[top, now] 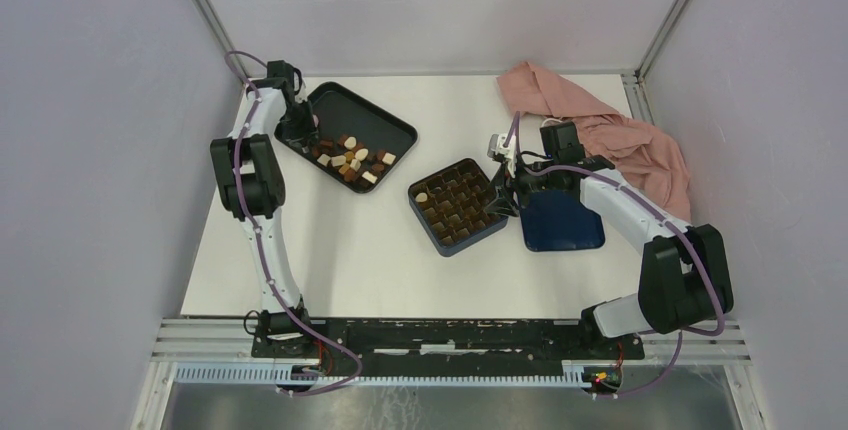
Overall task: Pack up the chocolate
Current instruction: Pick up the fake chocolate from the plate.
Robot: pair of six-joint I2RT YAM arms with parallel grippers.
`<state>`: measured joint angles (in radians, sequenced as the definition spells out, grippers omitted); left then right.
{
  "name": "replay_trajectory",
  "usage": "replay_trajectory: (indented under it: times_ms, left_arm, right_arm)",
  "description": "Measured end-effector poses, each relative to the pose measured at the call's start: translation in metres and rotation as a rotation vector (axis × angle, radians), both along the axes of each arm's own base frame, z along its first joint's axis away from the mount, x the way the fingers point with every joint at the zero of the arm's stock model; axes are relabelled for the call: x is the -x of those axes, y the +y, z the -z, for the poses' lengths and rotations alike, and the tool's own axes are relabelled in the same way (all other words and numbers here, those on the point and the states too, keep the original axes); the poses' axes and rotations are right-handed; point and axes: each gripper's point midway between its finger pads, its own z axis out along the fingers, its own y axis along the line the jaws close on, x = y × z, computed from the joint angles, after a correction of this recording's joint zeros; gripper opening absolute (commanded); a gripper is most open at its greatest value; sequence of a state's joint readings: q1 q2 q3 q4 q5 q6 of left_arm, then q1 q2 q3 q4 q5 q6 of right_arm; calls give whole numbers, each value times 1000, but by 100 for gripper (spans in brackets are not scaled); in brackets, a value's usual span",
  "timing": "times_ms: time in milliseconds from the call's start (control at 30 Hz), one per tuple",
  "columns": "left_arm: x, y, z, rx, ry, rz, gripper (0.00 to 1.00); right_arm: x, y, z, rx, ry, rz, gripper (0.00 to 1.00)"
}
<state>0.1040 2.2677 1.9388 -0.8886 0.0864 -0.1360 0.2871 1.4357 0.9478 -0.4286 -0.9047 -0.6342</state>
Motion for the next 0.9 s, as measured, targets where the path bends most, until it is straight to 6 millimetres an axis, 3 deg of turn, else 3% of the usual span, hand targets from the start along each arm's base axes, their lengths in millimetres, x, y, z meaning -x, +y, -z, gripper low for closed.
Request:
replay_trajectory:
  times_ms: [300, 733, 900]
  left_arm:
    - [-1, 0, -2, 0, -7, 0, 2]
    - [7, -1, -33, -4, -75, 1, 2]
    - [17, -14, -40, 57, -99, 26, 2]
  right_arm:
    - [0, 0, 0, 0, -1, -1, 62]
    - [-1, 0, -1, 1, -9, -6, 62]
    - [0, 0, -1, 3, -13, -11, 62]
